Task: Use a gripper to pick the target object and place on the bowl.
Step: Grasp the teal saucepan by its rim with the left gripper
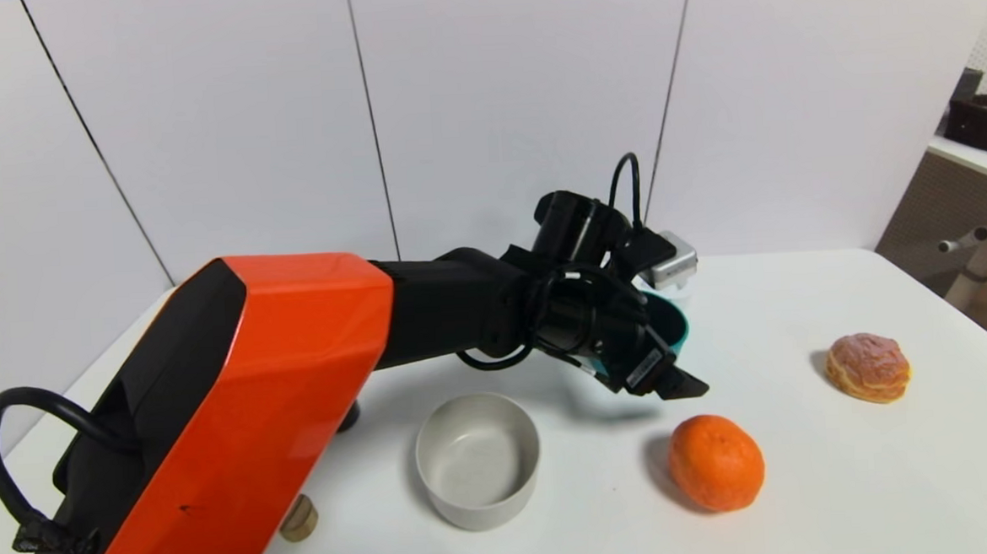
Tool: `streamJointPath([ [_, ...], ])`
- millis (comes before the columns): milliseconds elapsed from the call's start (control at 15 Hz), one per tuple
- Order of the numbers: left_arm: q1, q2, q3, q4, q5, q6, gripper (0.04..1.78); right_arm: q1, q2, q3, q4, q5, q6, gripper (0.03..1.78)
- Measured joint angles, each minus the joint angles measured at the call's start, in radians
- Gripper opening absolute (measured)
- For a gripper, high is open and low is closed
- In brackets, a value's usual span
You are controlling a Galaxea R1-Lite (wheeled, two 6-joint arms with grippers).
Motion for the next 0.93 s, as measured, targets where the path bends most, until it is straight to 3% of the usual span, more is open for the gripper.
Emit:
streamJointPath([
  [733,-0.003,0.032,0.0,-0.034,0.0,-0.03,1.69,0.0,0.0,0.0,0.0,0.0,0.0,1.71],
  [933,-0.003,0.034,0.0,-0.034,0.0,-0.029,1.22,0.0,0.0,0.0,0.0,0.0,0.001,1.71],
])
